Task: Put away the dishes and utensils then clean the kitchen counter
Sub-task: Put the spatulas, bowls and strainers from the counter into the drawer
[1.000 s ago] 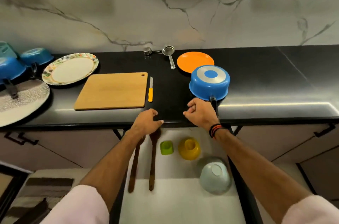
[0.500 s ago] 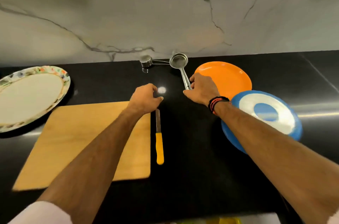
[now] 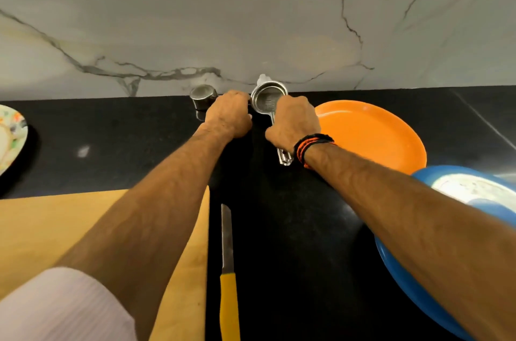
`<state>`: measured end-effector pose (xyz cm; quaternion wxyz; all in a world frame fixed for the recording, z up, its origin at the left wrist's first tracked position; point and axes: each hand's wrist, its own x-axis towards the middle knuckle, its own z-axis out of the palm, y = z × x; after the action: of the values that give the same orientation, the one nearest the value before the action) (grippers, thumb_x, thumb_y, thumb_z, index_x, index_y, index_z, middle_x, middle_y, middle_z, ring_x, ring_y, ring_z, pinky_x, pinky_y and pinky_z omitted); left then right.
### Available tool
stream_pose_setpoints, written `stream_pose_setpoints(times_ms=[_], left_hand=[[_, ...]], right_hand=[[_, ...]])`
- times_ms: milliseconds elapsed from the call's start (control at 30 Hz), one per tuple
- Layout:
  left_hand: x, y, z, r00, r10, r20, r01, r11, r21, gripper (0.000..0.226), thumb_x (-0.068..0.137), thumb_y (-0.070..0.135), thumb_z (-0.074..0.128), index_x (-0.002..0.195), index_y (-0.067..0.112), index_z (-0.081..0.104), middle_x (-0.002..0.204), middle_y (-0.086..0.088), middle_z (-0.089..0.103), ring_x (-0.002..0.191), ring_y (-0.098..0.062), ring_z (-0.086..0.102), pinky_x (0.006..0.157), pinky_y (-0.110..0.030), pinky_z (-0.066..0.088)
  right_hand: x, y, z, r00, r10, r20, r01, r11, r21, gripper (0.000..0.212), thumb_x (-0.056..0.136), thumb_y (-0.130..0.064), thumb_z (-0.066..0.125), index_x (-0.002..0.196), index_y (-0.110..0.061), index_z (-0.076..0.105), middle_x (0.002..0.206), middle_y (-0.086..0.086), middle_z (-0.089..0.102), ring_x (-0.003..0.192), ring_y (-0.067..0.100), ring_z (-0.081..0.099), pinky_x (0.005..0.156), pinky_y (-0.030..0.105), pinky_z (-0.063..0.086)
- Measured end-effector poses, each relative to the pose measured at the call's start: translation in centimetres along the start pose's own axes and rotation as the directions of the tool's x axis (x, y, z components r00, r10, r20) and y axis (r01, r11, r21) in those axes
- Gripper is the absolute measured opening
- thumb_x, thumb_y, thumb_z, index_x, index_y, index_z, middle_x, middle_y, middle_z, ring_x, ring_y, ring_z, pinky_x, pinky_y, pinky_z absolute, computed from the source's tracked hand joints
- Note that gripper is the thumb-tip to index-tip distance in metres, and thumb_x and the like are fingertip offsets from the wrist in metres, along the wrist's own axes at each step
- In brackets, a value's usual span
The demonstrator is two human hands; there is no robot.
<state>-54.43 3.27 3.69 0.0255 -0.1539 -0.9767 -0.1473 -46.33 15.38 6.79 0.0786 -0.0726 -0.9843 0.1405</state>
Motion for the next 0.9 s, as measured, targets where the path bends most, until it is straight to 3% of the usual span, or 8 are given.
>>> stream_pose_setpoints(times_ms=[167,300,433,567,633,700,800,900], left_hand=[[0.6,-0.2,0.3,0.999,0.015,-0.039,-0.015,1.0,0.024,0.033,0.09,0.025,0.066,0.121,0.015,0.065,0.122,-0.013,0.06,0.11,-0.031,0.059,0.096,-0.042,0.048],[0.0,-0.2,-0.5,0.999,0.02,-0.041,-0.018,0.999,0.04,0.014,0.089,0.018,0.07,0.103,0.014,0.068,0.116,-0.015,0.061,0.105,-0.03,0.059,0.094,-0.04,0.047],[-1.6,-0.3,-1.9,0.997,0.063,0.036,-0.067,0.991,0.113,0.017,0.091,0.013,0.064,0.107,0.008,0.064,0.116,-0.017,0.058,0.103,-0.031,0.059,0.093,-0.04,0.049],[-3.6,-0.5,-3.1,0.994,0.052,0.095,-0.065,0.988,0.142,0.027,0.089,0.032,0.068,0.104,0.011,0.059,0.112,-0.008,0.05,0.1,-0.024,0.053,0.091,-0.039,0.049],[-5.1,-0.2,-4.0,0.999,0.012,0.051,-0.019,0.991,0.13,0.032,0.089,0.037,0.068,0.105,0.01,0.059,0.111,-0.008,0.051,0.101,-0.024,0.054,0.092,-0.04,0.05],[-6.8,-0.1,-4.8,0.999,-0.029,-0.041,0.032,0.996,0.083,0.025,0.089,0.022,0.068,0.109,0.009,0.06,0.114,-0.011,0.056,0.104,-0.027,0.056,0.091,-0.04,0.05],[-10.4,0.4,-6.3,0.972,-0.152,-0.177,0.134,0.985,-0.11,0.031,0.078,-0.001,0.07,0.106,0.011,0.064,0.11,-0.01,0.063,0.101,-0.026,0.06,0.09,-0.04,0.053],[-16.1,2.3,-7.8,0.911,-0.288,-0.293,0.205,0.937,-0.283,0.028,0.078,-0.004,0.072,0.102,0.011,0.071,0.1,-0.005,0.069,0.092,-0.018,0.064,0.085,-0.033,0.057]], right_hand=[[0.0,0.0,0.7,1.0,0.011,-0.022,-0.009,0.997,0.081,0.031,0.08,-0.016,0.074,0.105,-0.002,0.062,0.102,0.013,0.066,0.078,0.019,0.049,0.067,0.026,0.04],[-0.2,-0.1,0.4,0.999,0.041,-0.022,-0.037,0.987,0.157,0.027,0.08,-0.018,0.073,0.1,-0.006,0.059,0.09,0.006,0.055,0.081,0.017,0.047,0.067,0.024,0.038],[-0.8,0.3,0.0,0.998,0.059,-0.027,-0.053,0.978,0.203,0.026,0.079,-0.016,0.072,0.085,-0.011,0.047,0.072,-0.001,0.047,0.068,0.015,0.046,0.048,0.019,0.027],[-1.7,0.6,-0.7,0.996,0.087,-0.018,-0.08,0.965,0.25,0.02,0.074,-0.017,0.072,0.082,-0.01,0.054,0.069,0.001,0.055,0.068,0.018,0.054,0.048,0.021,0.031],[-2.7,0.9,-1.4,0.994,0.106,-0.004,-0.1,0.949,0.299,0.018,0.073,-0.017,0.071,0.08,-0.009,0.056,0.067,0.002,0.057,0.065,0.017,0.056,0.049,0.022,0.035],[-4.1,1.3,-2.3,0.993,0.115,0.012,-0.113,0.938,0.326,0.017,0.073,-0.017,0.071,0.076,-0.009,0.057,0.062,0.0,0.054,0.059,0.014,0.053,0.049,0.021,0.034],[-7.3,1.7,-4.3,0.993,0.109,0.045,-0.118,0.925,0.36,0.017,0.075,-0.019,0.072,0.071,-0.006,0.061,0.061,0.001,0.06,0.06,0.016,0.059,0.054,0.024,0.044],[-12.0,2.1,-7.0,0.99,0.108,0.096,-0.136,0.92,0.368,0.025,0.077,-0.022,0.073,0.063,-0.008,0.058,0.058,0.002,0.06,0.058,0.016,0.057,0.058,0.028,0.047]])
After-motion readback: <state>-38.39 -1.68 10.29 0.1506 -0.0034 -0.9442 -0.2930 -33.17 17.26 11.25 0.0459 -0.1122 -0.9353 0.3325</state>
